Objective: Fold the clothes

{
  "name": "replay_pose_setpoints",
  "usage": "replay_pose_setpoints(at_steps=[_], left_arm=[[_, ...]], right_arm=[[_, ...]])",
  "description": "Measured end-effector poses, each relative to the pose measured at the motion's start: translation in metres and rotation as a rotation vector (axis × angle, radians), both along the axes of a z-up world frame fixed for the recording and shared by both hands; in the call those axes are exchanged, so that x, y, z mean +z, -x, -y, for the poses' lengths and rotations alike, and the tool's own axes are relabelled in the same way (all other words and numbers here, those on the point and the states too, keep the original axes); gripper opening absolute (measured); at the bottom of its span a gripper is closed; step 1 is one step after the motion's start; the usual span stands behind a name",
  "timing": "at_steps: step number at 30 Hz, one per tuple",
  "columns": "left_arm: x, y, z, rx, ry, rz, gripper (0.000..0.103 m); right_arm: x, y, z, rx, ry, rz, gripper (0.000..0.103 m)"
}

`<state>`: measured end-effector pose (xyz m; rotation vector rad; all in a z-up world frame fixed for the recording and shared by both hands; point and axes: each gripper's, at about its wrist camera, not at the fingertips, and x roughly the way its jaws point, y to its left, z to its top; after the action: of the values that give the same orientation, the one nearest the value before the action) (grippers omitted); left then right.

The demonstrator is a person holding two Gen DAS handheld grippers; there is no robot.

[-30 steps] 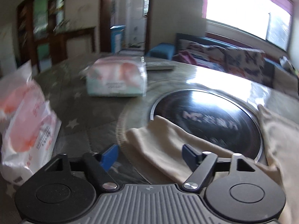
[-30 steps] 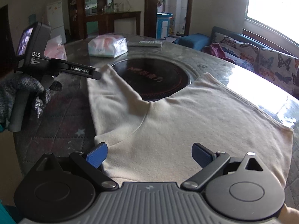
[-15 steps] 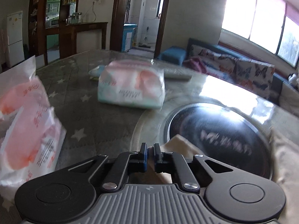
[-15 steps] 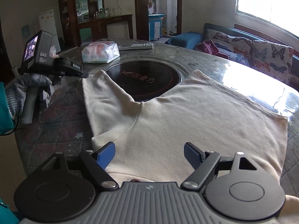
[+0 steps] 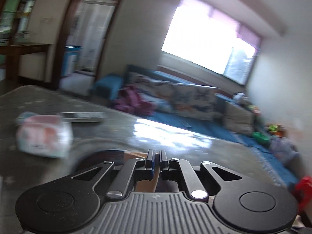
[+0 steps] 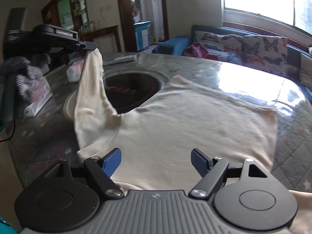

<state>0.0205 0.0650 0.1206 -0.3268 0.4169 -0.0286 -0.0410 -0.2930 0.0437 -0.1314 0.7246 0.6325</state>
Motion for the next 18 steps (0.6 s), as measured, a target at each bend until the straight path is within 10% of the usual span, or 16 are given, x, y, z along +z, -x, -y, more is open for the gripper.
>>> replay_pose_setpoints(at_steps=[18], left_arm=[[-0.020,0.037,0.181,-0.557,0.016,-0.014,0.006]], right_arm=[[-0.002,0.004,0.118,-0.312,-0.072,-0.013,0.078]])
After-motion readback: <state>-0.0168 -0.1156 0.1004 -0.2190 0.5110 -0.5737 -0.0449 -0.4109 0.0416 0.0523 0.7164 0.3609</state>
